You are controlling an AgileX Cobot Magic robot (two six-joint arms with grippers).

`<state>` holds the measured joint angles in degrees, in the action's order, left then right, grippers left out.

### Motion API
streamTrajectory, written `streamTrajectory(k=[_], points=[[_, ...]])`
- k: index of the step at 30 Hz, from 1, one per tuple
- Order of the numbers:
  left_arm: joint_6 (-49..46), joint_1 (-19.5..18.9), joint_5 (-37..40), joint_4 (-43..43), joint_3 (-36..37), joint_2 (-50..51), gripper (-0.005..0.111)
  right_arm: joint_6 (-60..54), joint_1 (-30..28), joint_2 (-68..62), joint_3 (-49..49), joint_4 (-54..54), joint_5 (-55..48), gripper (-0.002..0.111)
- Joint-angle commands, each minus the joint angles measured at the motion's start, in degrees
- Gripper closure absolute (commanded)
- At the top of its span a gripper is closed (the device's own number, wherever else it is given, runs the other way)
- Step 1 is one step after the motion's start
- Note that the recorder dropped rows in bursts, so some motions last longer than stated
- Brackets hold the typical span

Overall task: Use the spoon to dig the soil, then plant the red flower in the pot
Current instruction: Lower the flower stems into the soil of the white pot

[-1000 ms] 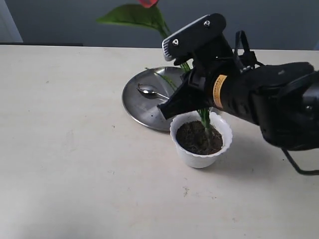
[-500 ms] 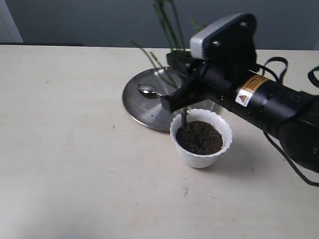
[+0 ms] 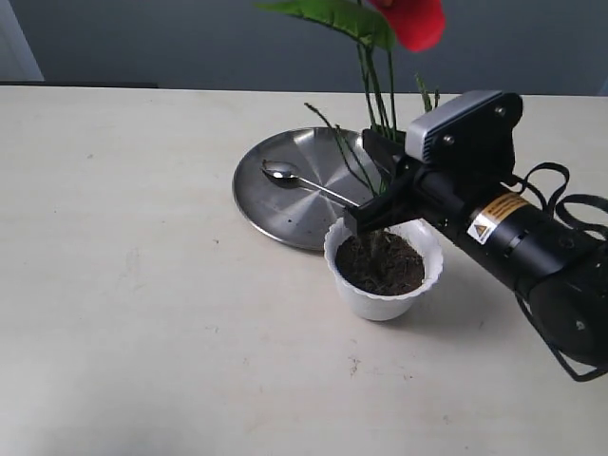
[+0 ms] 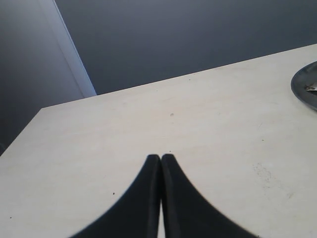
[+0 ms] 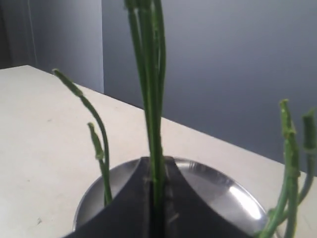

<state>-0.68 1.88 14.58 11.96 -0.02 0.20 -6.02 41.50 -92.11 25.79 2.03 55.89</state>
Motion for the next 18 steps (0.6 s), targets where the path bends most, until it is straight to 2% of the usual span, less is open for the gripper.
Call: streamTrajectory(k=[1,10,18], points=[[0.1,0.0,-0.6,-0.3,0.0,-0.2,0.106,0.7,-0.4,-4.7,-0.9,-1.5,3.2,0.109],[0.1,0.0,-0.6,-0.3,0.0,-0.2,0.106,0.7,-0.4,-11.7,-1.1,-3.0,-0.4,0.109],[0.1,0.0,-0.6,-0.3,0.0,-0.2,0.106,0.1,-0.4,-12.3,-1.1,-4.4,-4.5,0.109]])
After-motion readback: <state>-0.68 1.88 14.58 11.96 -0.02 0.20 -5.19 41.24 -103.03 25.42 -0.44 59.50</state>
